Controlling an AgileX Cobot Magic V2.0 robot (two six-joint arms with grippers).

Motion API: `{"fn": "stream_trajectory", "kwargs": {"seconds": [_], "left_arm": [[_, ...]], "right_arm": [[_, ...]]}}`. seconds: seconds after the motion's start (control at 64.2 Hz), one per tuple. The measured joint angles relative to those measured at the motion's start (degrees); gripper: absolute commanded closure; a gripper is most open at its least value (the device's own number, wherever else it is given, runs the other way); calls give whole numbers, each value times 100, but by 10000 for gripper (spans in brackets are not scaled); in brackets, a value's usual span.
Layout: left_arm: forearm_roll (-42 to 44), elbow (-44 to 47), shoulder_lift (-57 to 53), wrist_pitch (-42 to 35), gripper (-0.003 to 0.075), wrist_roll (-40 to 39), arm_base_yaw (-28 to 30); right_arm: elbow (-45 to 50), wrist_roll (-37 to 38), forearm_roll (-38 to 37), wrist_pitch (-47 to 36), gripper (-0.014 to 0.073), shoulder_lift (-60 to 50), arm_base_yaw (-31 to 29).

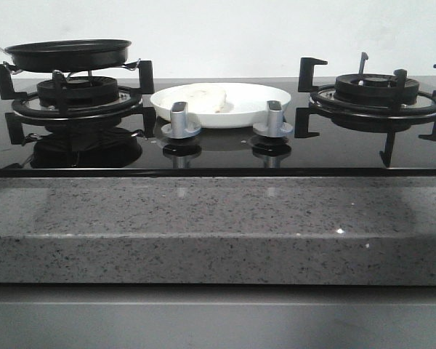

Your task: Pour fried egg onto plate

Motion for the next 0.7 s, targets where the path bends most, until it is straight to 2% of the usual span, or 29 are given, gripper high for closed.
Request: {"fn": "stream_trajectory", "kwargs": {"seconds": [0.296,0.545,0.701], "left_arm": [[0,0,0,0,739,-3,0],[0,0,0,0,739,-3,0],[0,0,0,0,739,-3,0]], "right_arm": [[1866,-11,0,-789,662,-2122,0],[2928,-22,0,-1186,662,-3543,0],[3231,-22,0,-1273,662,-4127,0]]}}
